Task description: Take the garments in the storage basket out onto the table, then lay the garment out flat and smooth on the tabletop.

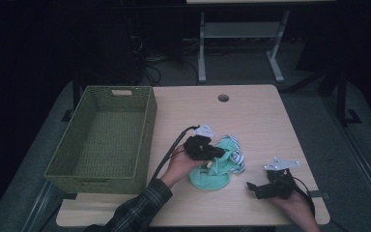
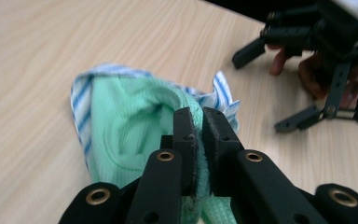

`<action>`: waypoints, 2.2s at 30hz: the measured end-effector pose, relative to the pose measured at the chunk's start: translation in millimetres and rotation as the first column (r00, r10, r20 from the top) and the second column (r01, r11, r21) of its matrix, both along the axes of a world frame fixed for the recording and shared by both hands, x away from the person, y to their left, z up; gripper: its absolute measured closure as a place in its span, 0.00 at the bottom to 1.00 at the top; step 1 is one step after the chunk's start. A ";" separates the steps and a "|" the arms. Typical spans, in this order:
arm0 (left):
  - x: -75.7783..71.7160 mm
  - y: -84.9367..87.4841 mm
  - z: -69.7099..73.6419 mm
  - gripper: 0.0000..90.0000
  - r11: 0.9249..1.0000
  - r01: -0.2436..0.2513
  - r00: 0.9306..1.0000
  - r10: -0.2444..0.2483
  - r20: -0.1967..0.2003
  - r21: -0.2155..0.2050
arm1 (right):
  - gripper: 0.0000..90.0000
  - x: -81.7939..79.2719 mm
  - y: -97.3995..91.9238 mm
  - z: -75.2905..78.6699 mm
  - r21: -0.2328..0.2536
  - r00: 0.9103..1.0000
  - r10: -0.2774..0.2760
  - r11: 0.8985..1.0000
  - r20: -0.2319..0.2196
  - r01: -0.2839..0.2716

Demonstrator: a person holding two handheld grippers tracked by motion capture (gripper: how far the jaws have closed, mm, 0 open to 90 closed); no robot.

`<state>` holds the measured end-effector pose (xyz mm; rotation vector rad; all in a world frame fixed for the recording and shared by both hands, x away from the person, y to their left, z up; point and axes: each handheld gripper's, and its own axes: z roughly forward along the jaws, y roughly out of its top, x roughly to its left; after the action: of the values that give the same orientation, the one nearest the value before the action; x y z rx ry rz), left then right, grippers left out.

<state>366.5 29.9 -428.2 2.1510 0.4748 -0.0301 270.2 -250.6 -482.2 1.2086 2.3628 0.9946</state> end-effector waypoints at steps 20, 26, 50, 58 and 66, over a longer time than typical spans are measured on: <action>-15.9 39.6 17.3 0.47 0.998 -0.068 0.998 0.067 0.014 0.020 | 0.02 0.3 -0.2 -0.1 -0.001 1.000 0.002 1.000 0.005 -0.002; -26.7 52.9 13.8 0.52 0.996 -0.083 0.996 0.082 0.017 0.041 | 0.02 0.3 -0.1 -0.1 -0.001 1.000 0.003 1.000 0.004 -0.003; -57.9 62.3 -22.4 0.99 0.953 -0.086 0.996 0.086 0.013 0.291 | 0.02 0.4 -0.3 -0.1 -0.003 1.000 0.004 1.000 0.005 -0.004; -57.1 60.3 -27.6 1.00 0.948 -0.086 0.996 0.090 0.001 0.305 | 0.13 1.1 -0.5 5.0 -0.002 1.000 0.014 1.000 -0.023 -0.015; -54.0 61.5 -27.9 1.00 0.952 -0.074 0.996 0.083 -0.020 0.297 | 0.34 6.0 -7.3 23.3 0.075 1.000 -0.002 0.997 0.013 0.001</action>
<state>312.5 91.5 -456.1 2.4252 0.6156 0.0547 276.2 -257.9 -458.9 1.2263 2.3340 1.0964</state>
